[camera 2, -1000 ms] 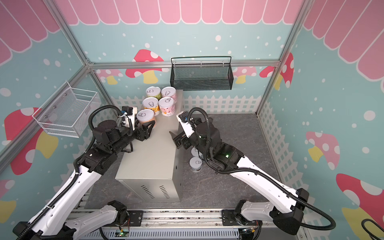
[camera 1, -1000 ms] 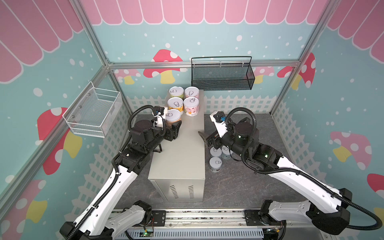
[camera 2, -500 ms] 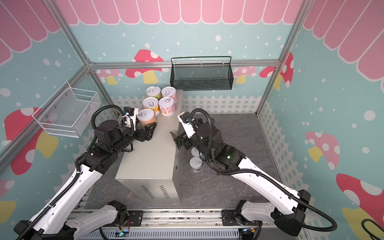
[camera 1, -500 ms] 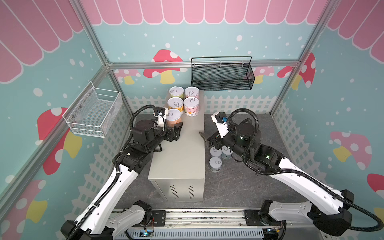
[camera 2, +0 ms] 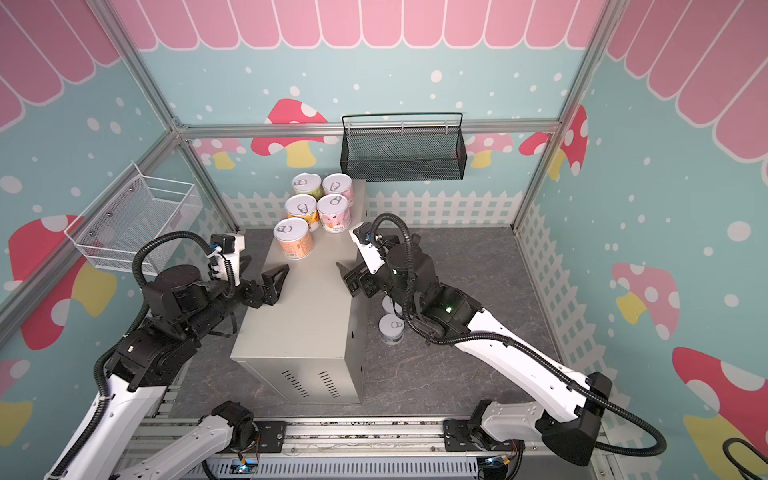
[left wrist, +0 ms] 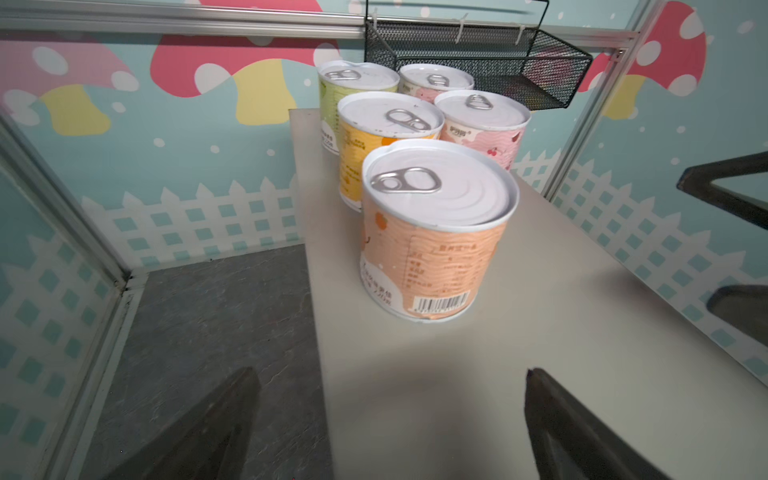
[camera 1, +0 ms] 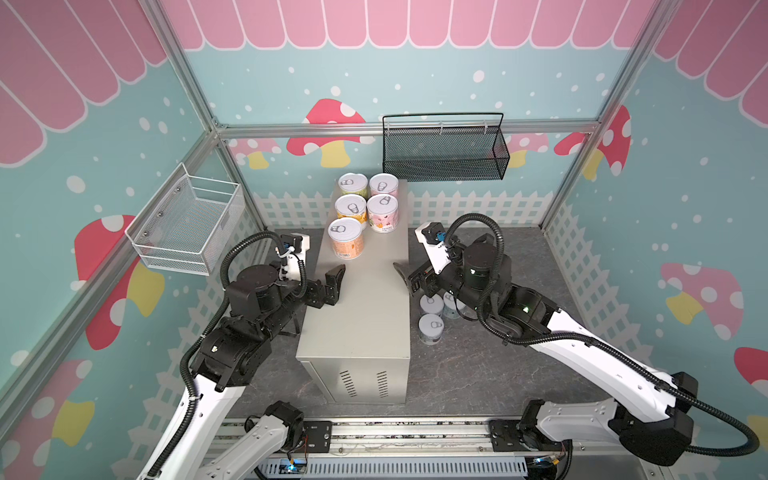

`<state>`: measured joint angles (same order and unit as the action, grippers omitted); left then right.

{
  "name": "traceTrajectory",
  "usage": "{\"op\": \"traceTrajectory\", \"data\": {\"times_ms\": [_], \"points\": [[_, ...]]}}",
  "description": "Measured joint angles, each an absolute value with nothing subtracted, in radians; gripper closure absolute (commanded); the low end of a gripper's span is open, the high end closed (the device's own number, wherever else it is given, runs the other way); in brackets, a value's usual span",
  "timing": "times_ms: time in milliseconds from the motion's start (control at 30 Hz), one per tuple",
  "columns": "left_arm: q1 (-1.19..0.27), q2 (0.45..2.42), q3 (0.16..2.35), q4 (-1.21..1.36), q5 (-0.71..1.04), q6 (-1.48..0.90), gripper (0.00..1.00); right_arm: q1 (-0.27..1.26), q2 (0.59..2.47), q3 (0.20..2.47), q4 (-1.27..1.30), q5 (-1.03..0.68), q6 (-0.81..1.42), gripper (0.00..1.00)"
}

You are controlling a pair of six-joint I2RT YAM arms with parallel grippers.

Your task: Place and organize the canned foods onto the counter

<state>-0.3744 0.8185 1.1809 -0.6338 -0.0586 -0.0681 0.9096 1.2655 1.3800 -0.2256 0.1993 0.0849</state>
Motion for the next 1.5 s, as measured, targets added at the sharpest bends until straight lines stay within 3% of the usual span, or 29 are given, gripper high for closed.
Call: {"op": "traceTrajectory", "data": {"times_ms": [233, 467, 800, 1500], "points": [[-0.174, 0.844, 1.212, -0.7, -0.058, -0.102, 0.01, 0.91, 1.321, 1.444, -0.24, 0.193, 0.101, 0.01], [0.033, 0.958, 1.272, -0.68, 0.118, -0.125, 0.0, 0.91, 1.353, 1.498, -0.269, 0.221, 0.126, 0.01], [0.039, 1.099, 1.334, -0.617, 0.252, -0.119, 0.01, 0.908, 1.389, 1.517, -0.297, 0.294, 0.169, 0.01], [0.04, 1.156, 1.333, -0.565, 0.4, -0.109, 0.01, 0.902, 1.389, 1.504, -0.298, 0.311, 0.196, 0.01]]}}
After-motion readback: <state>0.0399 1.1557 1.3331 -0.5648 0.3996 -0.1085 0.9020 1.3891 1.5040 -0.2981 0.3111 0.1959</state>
